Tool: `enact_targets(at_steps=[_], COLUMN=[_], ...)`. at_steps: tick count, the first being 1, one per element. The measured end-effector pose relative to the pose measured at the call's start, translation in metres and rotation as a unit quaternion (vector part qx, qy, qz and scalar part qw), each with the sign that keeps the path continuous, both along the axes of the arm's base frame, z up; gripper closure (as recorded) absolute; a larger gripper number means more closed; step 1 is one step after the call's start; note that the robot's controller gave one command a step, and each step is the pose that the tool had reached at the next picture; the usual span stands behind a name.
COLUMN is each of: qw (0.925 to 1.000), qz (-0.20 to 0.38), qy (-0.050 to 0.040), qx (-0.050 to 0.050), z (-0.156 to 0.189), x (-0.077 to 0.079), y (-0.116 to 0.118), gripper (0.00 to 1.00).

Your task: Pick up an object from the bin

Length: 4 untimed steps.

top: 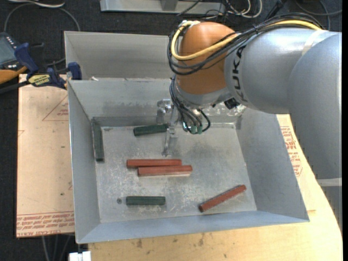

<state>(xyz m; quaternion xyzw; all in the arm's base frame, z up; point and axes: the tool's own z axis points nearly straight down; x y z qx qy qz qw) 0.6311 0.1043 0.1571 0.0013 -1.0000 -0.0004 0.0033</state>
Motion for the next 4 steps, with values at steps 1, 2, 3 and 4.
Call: enact_targets(at_steps=[1, 2, 3, 4], qw=[0.9997, 0.9961, 0.9961, 0.9965], qz=[-0.024, -0.089, -0.088, -0.083], qy=[0.0001, -0.0031, -0.0038, -0.0077], qx=[0.001, 0.0, 0.0, 0.001], z=[-0.092, -0.087, -0.086, 0.048], x=[-0.032, -0.031, -0.03, -0.066], y=[0.082, 0.04, 0.042, 0.039], gripper=[0.0, 0.0, 1.0, 1.0])
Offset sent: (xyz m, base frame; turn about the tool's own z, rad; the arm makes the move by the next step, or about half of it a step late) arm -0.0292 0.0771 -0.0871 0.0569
